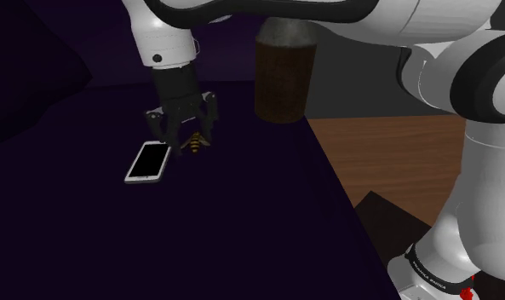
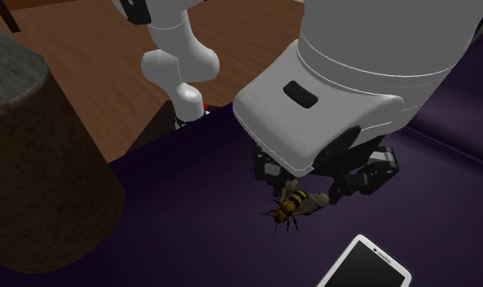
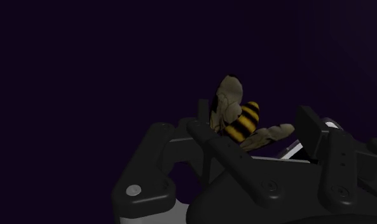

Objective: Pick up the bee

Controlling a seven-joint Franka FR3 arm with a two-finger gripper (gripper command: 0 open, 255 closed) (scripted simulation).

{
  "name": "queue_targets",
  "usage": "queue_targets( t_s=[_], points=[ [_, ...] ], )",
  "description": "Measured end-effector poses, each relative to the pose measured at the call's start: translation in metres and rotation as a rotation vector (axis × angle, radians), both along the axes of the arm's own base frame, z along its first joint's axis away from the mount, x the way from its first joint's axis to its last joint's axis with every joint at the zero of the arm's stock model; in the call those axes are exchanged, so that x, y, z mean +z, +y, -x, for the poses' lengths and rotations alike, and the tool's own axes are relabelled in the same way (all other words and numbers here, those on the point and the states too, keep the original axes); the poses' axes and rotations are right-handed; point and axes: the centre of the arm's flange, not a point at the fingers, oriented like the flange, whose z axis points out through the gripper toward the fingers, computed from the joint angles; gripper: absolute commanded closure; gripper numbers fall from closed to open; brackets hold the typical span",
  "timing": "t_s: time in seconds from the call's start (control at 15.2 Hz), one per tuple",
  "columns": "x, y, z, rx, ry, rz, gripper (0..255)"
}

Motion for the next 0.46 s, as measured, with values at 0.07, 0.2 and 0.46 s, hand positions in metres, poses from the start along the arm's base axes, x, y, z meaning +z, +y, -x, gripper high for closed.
queue_targets(
  t_s=[0.07, 0.2, 0.46],
  points=[
    [0.005, 0.0, 0.0, 0.0, 0.0, 0.0, 255],
    [0.017, 0.0, 0.0, 0.0, 0.0, 0.0, 255],
    [0.036, 0.0, 0.0, 0.0, 0.0, 0.0, 255]
  ],
)
